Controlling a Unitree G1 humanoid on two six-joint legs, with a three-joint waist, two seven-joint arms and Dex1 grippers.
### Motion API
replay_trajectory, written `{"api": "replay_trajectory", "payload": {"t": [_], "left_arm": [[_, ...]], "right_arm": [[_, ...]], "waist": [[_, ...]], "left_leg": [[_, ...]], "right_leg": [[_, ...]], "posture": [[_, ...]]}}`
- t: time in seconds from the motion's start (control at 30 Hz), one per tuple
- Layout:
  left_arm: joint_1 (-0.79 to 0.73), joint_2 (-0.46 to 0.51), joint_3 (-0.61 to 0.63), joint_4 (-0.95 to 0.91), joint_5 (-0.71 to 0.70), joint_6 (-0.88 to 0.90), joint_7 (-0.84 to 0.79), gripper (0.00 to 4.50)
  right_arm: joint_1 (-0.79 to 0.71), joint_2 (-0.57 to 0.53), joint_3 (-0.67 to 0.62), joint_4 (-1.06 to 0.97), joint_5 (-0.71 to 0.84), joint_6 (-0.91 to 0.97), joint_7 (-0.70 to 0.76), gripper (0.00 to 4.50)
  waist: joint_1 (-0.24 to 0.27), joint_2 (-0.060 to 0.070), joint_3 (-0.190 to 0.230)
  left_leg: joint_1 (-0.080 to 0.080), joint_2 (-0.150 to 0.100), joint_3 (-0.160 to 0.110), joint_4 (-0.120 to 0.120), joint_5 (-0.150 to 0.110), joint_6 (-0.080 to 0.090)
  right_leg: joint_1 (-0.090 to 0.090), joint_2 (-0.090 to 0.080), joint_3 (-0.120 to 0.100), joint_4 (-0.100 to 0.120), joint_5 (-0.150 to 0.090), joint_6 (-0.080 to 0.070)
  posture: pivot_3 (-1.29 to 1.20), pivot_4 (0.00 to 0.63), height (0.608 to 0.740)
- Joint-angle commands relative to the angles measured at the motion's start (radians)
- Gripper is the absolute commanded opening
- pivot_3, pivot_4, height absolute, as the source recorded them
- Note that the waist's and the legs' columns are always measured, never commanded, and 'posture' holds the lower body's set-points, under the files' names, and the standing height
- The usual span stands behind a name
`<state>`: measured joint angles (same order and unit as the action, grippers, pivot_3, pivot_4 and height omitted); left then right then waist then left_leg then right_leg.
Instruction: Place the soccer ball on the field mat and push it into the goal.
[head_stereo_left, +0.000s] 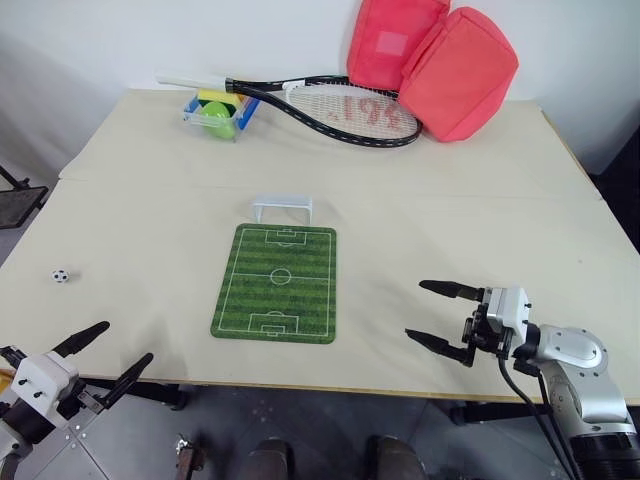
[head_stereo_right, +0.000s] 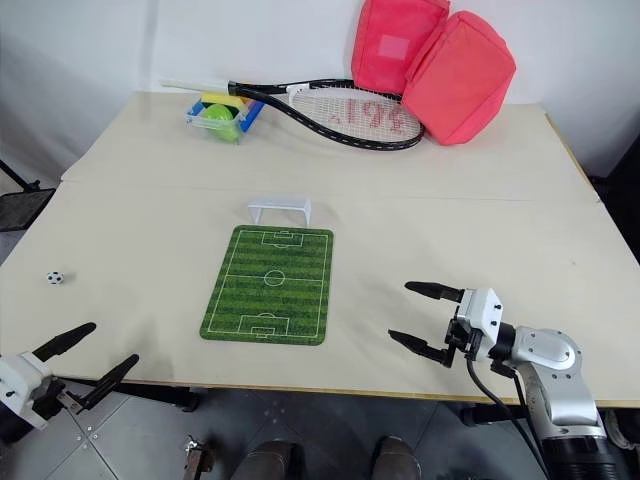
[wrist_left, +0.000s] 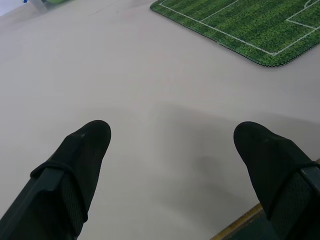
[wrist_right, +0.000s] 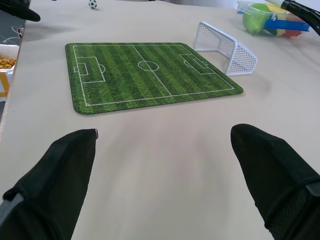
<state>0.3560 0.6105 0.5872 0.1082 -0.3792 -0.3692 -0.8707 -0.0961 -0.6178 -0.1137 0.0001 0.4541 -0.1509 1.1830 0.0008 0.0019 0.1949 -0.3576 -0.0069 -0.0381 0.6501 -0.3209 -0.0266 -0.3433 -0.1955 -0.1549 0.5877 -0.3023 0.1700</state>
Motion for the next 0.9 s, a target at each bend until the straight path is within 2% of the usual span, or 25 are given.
{"api": "replay_trajectory", "payload": {"t": [0.03,0.17,0.27,0.4,0.6,0.83,0.9], "left_arm": [[0.006,0.004,0.017,-0.042,-0.021,0.01,0.022,4.47],[0.037,-0.024,0.068,-0.064,-0.092,0.067,0.054,4.47],[0.074,-0.088,0.152,-0.072,-0.192,0.113,0.11,4.47],[0.121,-0.238,0.261,-0.052,-0.277,0.136,0.253,4.47],[0.127,-0.374,0.301,-0.013,-0.296,0.111,0.356,4.47],[0.053,-0.333,0.266,-0.082,-0.315,0.18,0.41,4.47],[-0.018,-0.266,0.257,-0.087,-0.298,0.239,0.468,4.47]], "right_arm": [[-0.005,-0.001,-0.015,-0.018,0.025,-0.003,0.006,4.5],[-0.016,0.02,0.016,-0.033,0.064,0.016,0.053,4.5],[-0.038,0.074,0.027,-0.066,0.115,0.032,0.047,4.5],[-0.066,0.181,0.024,-0.147,0.222,0.062,0.007,4.5],[-0.088,0.225,0.04,-0.192,0.222,0.06,0.006,4.5],[-0.094,0.203,0.03,-0.122,0.178,-0.002,0.083,4.5],[-0.091,0.195,0.027,-0.099,0.168,-0.019,0.1,4.5]], "waist": [[0.0,0.0,0.0],[-0.002,0.0,0.0],[-0.007,0.0,0.0],[-0.004,0.001,0.0],[0.024,-0.002,-0.001],[0.025,-0.003,-0.001],[0.023,-0.003,-0.002]], "left_leg": [[0.0,0.0,0.0,0.0,0.0,0.0],[0.0,0.001,0.001,0.0,0.0,0.0],[0.001,0.003,0.003,0.0,-0.001,-0.001],[0.003,0.006,0.007,0.0,-0.003,-0.002],[0.003,0.007,0.009,0.004,-0.006,-0.002],[0.001,0.009,0.01,0.007,-0.007,-0.002],[0.001,0.009,0.014,0.006,-0.007,-0.002]], "right_leg": [[0.0,0.0,0.0,0.0,0.0,0.0],[0.0,0.0,0.001,0.0,0.0,0.0],[-0.001,0.003,0.003,-0.001,0.0,-0.001],[-0.002,0.006,0.008,0.0,0.0,-0.002],[-0.003,0.008,0.01,0.0,0.001,-0.002],[-0.006,0.01,0.012,0.002,0.001,-0.003],[-0.009,0.011,0.016,0.003,0.001,-0.003]], "posture": [[0.0,0.15,0.74],[0.0,0.15,0.74],[0.0,0.15,0.74],[0.0,0.15,0.74],[0.0,0.15,0.74],[0.0,0.15,0.74],[0.0,0.15,0.74]]}}
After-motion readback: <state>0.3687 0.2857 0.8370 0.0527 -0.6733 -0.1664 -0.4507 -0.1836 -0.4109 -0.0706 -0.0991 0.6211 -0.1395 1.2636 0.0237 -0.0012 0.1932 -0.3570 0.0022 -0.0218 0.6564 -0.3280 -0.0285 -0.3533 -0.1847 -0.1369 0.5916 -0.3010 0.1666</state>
